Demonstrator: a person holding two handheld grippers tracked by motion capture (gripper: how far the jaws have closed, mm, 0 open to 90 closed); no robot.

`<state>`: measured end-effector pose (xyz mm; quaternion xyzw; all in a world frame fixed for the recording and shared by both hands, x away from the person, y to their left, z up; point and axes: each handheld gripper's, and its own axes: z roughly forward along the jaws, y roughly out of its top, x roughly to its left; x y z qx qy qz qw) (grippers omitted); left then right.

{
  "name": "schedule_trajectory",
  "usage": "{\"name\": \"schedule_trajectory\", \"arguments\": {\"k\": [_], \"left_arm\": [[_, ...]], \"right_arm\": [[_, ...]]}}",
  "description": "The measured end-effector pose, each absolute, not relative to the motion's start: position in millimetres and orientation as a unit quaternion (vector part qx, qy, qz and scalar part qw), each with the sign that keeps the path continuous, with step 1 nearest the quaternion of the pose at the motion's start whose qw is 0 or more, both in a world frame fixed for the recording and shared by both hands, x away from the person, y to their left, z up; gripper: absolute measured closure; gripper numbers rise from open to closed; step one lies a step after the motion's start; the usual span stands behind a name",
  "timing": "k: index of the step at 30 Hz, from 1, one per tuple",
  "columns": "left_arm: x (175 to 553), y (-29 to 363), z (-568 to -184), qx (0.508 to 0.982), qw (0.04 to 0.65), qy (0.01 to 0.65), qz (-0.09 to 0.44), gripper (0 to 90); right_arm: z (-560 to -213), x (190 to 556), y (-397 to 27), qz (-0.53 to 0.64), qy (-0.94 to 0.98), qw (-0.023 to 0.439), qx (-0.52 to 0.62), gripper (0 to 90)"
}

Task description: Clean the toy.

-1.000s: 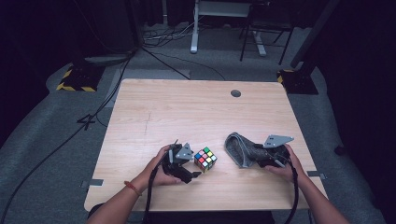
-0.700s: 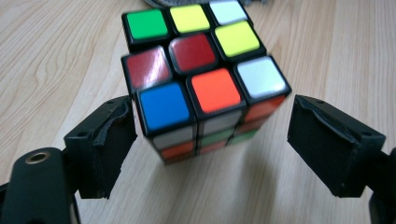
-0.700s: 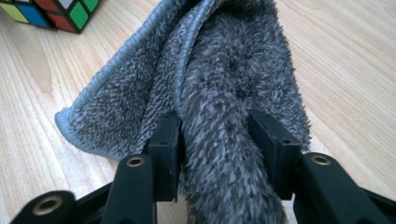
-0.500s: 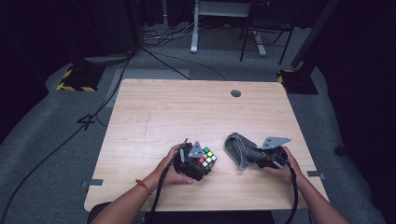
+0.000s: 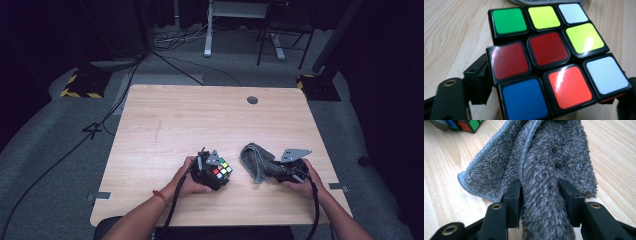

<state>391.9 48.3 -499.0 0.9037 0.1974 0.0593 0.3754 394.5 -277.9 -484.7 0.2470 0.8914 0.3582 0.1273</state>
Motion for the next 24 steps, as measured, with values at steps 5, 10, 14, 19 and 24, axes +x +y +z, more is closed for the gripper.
{"name": "schedule_trajectory", "arguments": {"k": [5, 10, 14, 19, 24], "left_arm": [[391.2, 50.8, -497.6, 0.907, 0.372, 0.183, 0.07, 31.9], [390.4, 52.0, -497.2, 0.912, 0.369, 0.168, 0.064, 32.4], [388.8, 53.8, -496.3, 0.918, 0.364, 0.15, 0.057, 32.5], [385.9, 56.5, -495.7, 0.923, 0.36, 0.127, 0.049, 32.5], [383.9, 58.5, -495.0, 0.927, 0.354, 0.115, 0.046, 32.4]], "right_arm": [[-479.3, 388.2, -279.2, 0.366, 0.892, 0.117, 0.238, 51.6], [-467.0, 385.5, -282.6, 0.4, 0.874, 0.131, 0.241, 45.1], [-463.4, 388.0, -281.2, 0.413, 0.865, 0.141, 0.249, 44.8], [-471.2, 396.7, -270.2, 0.397, 0.87, 0.142, 0.256, 45.1], [-482.8, 403.3, -260.0, 0.371, 0.883, 0.135, 0.252, 44.7]]}}
